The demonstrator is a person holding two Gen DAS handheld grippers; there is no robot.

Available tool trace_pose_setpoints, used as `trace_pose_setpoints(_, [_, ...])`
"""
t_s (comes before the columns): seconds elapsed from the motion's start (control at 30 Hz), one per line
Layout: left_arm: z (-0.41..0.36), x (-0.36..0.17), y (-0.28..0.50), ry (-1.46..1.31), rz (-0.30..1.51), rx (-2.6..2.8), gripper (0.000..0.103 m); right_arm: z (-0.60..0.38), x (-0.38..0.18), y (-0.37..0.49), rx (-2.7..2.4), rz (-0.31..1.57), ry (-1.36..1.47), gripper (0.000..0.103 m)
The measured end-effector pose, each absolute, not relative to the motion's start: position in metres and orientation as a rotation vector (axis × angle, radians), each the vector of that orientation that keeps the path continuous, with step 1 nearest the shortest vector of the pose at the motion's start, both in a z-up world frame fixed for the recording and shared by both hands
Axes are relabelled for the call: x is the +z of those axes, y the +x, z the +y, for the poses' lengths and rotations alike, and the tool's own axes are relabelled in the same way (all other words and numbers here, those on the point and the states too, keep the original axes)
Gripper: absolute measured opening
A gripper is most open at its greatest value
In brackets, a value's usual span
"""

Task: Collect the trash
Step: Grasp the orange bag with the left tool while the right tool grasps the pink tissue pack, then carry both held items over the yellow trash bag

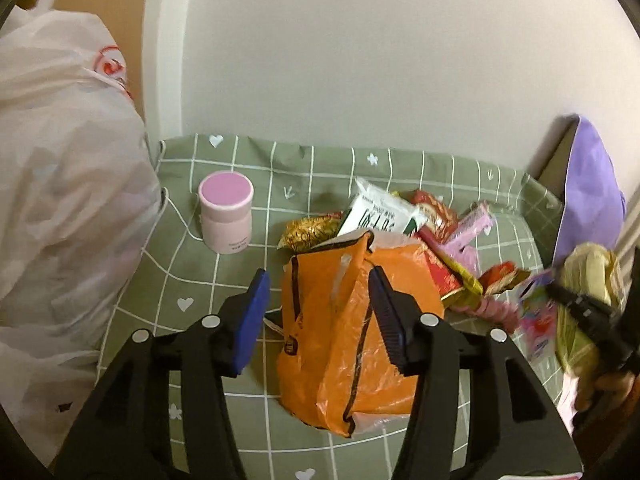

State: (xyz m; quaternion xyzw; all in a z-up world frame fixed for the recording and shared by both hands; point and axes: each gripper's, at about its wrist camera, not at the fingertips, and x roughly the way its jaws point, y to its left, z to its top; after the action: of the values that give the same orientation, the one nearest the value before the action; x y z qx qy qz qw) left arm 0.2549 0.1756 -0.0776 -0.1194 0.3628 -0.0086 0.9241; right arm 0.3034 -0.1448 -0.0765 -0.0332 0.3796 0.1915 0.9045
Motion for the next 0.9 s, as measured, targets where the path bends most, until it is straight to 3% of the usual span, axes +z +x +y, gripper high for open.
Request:
trace_pose_setpoints(0.27, [0.170, -0.131, 0.268, -0.284, 0.922, -0.053, 0.051, -0.157, -0.069, 0.281, 0.405, 0.789, -0.059, 0.005])
trace_pose_setpoints(0.33, [0.166, -0.136, 0.271, -0.302, 0.944, -0.061, 0.038, -0.159, -0.067, 0.279, 0.404, 0.788, -0.053, 0.005])
trace_pose_setpoints(0.37, [0.163, -0.136, 0.273, -0.302, 0.953, -0.066, 0.022, -0.161, -0.062, 0.278, 0.402, 0.780, -0.050, 0.005])
trace_pose_setpoints(0.5, [0.153, -0.118, 0.275, -0.292, 0.931, -0.088, 0.006, -0.165, -0.042, 0.274, 0.401, 0.728, -0.054, 0.005])
trace_pose_setpoints(0.9, [0.104, 0.006, 0.280, -0.223, 0.670, -0.237, 0.004, -0.196, 0.021, 0.255, 0.339, 0.546, -0.043, 0.005])
